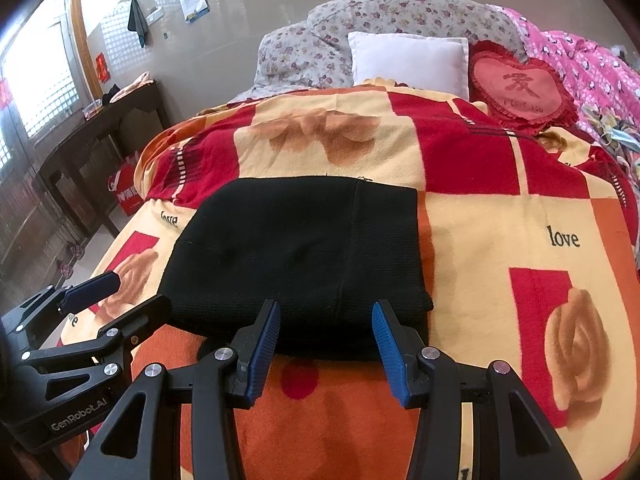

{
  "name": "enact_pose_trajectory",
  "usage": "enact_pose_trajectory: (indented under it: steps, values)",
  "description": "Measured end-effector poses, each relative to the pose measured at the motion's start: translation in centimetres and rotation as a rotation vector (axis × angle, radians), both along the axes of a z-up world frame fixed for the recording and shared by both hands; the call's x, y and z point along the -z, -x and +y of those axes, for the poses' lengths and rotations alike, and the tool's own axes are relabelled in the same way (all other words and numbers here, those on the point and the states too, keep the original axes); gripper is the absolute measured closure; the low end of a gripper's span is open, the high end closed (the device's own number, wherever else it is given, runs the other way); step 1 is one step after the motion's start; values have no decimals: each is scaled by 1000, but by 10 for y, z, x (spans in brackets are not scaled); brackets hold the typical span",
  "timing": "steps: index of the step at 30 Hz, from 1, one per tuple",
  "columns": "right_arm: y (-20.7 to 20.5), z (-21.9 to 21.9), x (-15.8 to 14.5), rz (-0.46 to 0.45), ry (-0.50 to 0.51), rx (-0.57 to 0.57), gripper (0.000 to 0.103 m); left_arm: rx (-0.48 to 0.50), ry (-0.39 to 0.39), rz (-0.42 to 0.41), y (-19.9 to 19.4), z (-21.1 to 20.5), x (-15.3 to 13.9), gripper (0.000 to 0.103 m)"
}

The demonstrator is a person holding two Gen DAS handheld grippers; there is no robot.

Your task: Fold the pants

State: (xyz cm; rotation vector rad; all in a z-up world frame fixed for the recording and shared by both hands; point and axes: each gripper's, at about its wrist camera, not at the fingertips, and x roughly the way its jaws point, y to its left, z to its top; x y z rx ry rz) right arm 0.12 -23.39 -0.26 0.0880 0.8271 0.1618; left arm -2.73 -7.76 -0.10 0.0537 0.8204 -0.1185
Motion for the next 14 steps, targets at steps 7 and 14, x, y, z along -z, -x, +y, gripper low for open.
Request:
enact_pose_trajectory:
  steps: [7, 14]
  values:
    - [0, -29, 1, 7, -9, 63, 57, 37, -3, -36, 3, -6, -1, 32]
    - [-3, -60, 5, 22, 9, 117, 57, 71, 3, -45, 1, -9, -3, 32]
